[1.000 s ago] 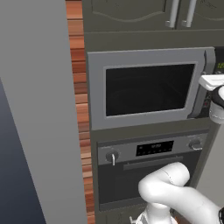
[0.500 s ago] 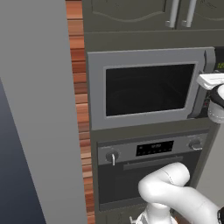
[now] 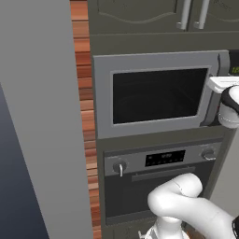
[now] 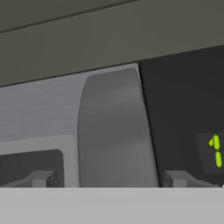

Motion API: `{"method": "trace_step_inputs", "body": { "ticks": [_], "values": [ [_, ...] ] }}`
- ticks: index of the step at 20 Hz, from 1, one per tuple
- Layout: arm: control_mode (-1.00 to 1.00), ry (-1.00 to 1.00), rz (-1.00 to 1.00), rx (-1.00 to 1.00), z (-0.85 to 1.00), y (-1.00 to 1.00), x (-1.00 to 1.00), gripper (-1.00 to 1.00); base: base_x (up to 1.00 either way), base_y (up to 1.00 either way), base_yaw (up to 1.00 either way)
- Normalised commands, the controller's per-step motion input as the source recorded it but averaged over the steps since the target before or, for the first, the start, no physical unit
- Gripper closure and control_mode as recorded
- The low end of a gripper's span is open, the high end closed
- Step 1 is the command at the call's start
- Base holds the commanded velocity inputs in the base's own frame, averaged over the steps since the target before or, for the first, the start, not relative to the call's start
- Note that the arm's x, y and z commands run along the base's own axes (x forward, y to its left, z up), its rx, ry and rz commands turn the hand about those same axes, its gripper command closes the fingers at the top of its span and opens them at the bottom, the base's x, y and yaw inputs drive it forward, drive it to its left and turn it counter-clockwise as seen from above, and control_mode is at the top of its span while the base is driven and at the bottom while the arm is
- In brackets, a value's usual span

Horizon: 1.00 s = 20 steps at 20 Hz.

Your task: Pick the bell pepper from the counter and place it in the microwave. Then turn on the microwave.

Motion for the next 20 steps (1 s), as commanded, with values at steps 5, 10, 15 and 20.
{"method": "trace_step_inputs", "body": {
  "ticks": [5, 10, 15, 20],
  "values": [
    [-1.0, 0.0, 0.0, 0.0, 0.0, 0.0, 0.12, -1.0, 0.0, 0.0, 0.0],
    [-1.0, 0.0, 0.0, 0.0, 0.0, 0.0, 0.0, 1.0, 0.0, 0.0, 0.0],
    [-1.0, 0.0, 0.0, 0.0, 0.0, 0.0, 0.0, 1.0, 0.0, 0.0, 0.0],
    [-1.0, 0.0, 0.0, 0.0, 0.0, 0.0, 0.0, 1.0, 0.0, 0.0, 0.0]
  ]
}}
